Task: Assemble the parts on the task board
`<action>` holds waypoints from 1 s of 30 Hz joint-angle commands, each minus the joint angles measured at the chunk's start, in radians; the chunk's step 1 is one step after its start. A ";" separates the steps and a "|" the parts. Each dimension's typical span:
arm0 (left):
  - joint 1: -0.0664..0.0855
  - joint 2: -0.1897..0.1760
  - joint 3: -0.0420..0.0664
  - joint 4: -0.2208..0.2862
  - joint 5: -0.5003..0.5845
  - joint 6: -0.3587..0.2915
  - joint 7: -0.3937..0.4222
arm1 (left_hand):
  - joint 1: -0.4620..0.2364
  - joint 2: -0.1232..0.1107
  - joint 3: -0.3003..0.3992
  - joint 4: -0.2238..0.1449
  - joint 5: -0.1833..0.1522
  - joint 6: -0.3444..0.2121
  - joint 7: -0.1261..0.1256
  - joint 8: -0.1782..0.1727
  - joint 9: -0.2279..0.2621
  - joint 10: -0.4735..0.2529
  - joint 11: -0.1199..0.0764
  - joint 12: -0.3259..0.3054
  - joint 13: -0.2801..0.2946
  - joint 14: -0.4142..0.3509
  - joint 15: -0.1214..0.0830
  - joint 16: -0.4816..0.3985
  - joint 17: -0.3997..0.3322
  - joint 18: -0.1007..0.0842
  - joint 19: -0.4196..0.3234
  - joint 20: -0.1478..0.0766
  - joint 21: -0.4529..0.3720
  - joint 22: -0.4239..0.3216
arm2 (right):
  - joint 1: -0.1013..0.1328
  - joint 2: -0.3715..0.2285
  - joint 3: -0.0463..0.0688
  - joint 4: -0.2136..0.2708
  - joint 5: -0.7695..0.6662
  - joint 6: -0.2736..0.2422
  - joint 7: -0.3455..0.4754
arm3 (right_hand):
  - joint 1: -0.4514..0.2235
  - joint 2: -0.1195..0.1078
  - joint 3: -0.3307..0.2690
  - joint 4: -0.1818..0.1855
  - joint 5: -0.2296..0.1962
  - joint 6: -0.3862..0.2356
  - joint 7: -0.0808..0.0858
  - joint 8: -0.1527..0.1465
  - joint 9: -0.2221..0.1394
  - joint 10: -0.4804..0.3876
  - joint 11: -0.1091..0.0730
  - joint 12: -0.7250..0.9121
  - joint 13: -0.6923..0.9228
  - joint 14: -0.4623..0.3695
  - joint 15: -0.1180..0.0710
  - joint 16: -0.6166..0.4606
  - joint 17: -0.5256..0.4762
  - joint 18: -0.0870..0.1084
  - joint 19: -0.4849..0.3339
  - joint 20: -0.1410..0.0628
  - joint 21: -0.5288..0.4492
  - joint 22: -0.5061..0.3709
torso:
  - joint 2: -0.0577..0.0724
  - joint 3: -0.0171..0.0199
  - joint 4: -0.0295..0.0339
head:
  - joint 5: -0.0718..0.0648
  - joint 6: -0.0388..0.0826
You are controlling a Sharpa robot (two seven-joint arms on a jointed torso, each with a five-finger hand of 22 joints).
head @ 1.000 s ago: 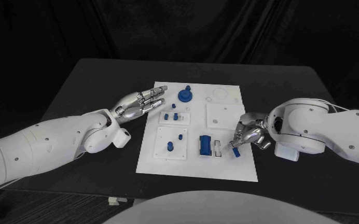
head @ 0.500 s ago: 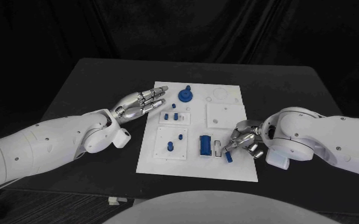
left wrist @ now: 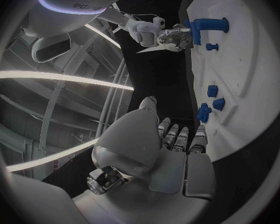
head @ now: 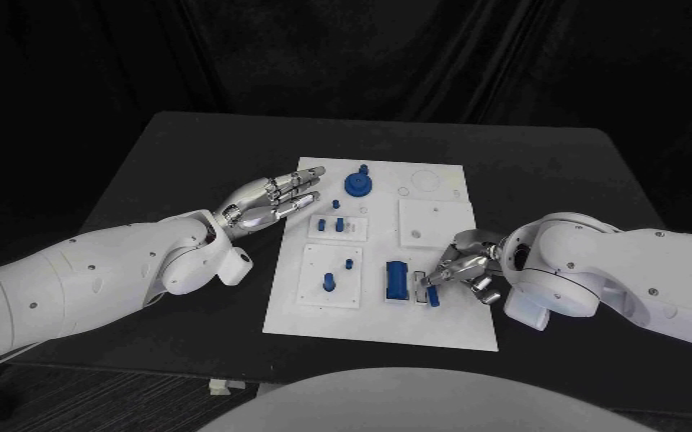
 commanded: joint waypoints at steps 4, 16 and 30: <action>-0.001 0.002 0.001 0.001 0.002 0.020 0.120 | 0.012 0.001 0.008 0.000 0.004 -0.001 0.012 0.006 0.002 0.000 0.004 0.002 0.001 -0.002 0.009 -0.004 -0.002 0.010 -0.001 0.011 -0.001 0.001 | -0.003 -0.002 0.000 0.015 0.009 -0.062 0.029 | -0.002 0.009 0.051 -0.046 -0.006 -0.006 0.000 0.004 0.002 0.103 0.001 0.003 0.263 0.046 -0.001 -0.005 -0.002 0.018 -0.008 0.001 -0.007 0.146 | -0.001 0.0001 0.0001 | 0.001 0.000; -0.001 0.003 0.001 -0.001 0.002 0.025 0.112 | 0.012 0.002 0.010 0.000 0.003 -0.004 0.014 0.005 0.001 0.000 0.004 0.002 0.001 -0.002 0.013 -0.004 -0.002 0.010 -0.001 0.016 0.000 0.003 | -0.003 -0.002 0.000 0.022 0.008 -0.089 0.022 | -0.017 0.004 0.046 -0.038 -0.003 -0.011 0.000 0.007 0.006 0.103 0.001 0.003 0.263 0.046 -0.001 -0.007 -0.005 0.019 -0.010 0.001 -0.011 0.144 | 0.000 0.0001 0.0000 | 0.002 0.000; -0.001 0.004 0.001 -0.001 0.002 0.030 0.111 | 0.013 0.003 0.012 -0.001 0.004 -0.005 0.011 0.005 0.001 0.000 0.006 0.002 0.001 -0.002 0.020 -0.004 -0.002 0.010 0.000 0.020 0.000 0.004 | -0.008 0.004 0.000 0.008 -0.006 -0.042 -0.010 | -0.068 -0.008 0.030 -0.002 -0.037 -0.032 0.004 0.005 0.011 0.103 0.005 0.003 0.263 0.041 0.002 -0.021 -0.030 0.024 -0.020 0.004 -0.038 0.136 | 0.000 -0.0002 0.0002 | 0.005 0.000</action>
